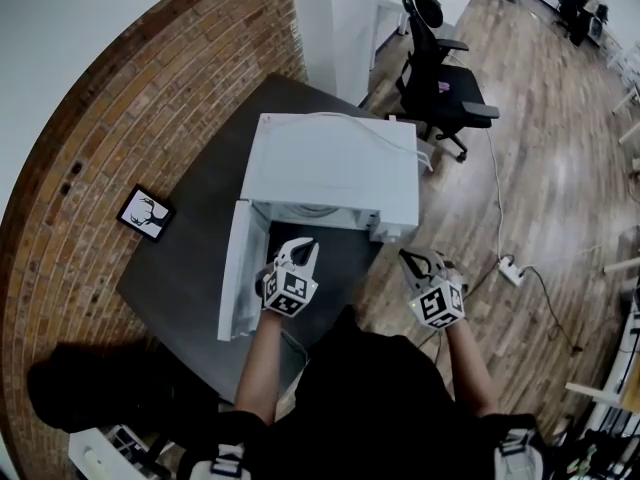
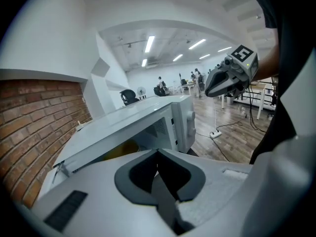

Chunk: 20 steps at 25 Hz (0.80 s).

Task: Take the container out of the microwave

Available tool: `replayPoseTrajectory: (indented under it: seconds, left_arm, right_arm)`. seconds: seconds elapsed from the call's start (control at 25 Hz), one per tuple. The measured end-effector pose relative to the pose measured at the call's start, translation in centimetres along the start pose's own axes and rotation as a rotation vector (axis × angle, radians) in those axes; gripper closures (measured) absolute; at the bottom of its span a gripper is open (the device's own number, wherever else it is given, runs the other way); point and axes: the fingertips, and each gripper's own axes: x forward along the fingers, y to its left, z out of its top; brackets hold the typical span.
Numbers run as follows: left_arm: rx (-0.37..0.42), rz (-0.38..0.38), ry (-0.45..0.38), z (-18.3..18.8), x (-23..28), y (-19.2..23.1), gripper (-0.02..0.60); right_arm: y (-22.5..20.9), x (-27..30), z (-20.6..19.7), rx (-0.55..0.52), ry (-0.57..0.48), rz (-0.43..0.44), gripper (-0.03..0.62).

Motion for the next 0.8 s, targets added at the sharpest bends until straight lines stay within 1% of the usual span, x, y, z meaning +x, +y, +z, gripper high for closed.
replayPoseTrajectory:
  seconds: [0.12,0.36,0.52,0.8]
  left_arm:
    - [0.025,0.0,0.024,-0.7,1.5,0.9,0.58]
    - [0.102,0.001,0.09,-2.8,4.1,2.5,0.58]
    - [0.162,0.003,0.132,-4.3,6.1,3.3,0.58]
    - [0.265,0.013,0.18,-5.7,9.8,5.0,0.578]
  right_arm:
    - [-0.5,-0.3,-0.8,0.024,0.024,-0.013,0.595]
    - [-1.8,0.0,-1.2,0.014,0.038,-0.025,0.595]
    - [-1.6,0.3,-1.4,0.029,0.05,-0.022,0.595]
    - [-1.4,1.0,-2.0,0.041,0.075,-0.024,0.595]
